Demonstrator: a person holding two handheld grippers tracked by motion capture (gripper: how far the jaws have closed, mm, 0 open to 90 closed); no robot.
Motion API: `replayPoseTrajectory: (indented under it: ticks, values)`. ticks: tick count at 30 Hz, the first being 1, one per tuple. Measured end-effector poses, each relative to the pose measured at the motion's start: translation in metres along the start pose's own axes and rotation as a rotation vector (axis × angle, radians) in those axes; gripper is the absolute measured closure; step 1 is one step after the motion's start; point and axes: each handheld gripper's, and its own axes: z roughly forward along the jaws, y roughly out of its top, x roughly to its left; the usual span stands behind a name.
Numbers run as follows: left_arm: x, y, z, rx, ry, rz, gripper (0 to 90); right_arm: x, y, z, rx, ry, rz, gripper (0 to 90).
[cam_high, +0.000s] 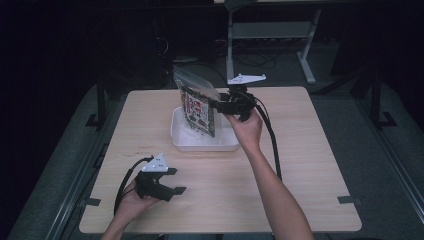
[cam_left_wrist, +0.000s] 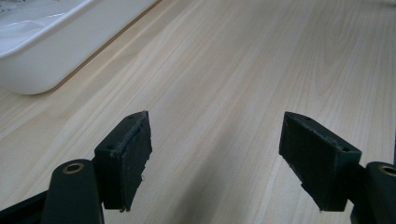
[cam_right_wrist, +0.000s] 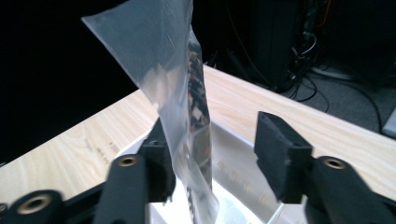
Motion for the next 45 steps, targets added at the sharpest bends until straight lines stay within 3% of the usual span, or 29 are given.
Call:
replayPoseTrajectory:
  ticks: [10,23,45]
  values:
    - [0.0,0.0,0.0,0.002,0.002,-0.002,23.7,-0.003,-0.006,-0.024,0.014,0.034,0.0,39.2]
    - [-0.001,0.0,0.0,-0.001,0.002,-0.004,22.9,-0.009,-0.028,-0.058,0.007,0.062,0.044,34.7]
    - [-0.001,-0.001,0.0,0.003,0.01,-0.009,20.6,-0.019,-0.07,-0.106,0.026,0.046,0.101,33.4]
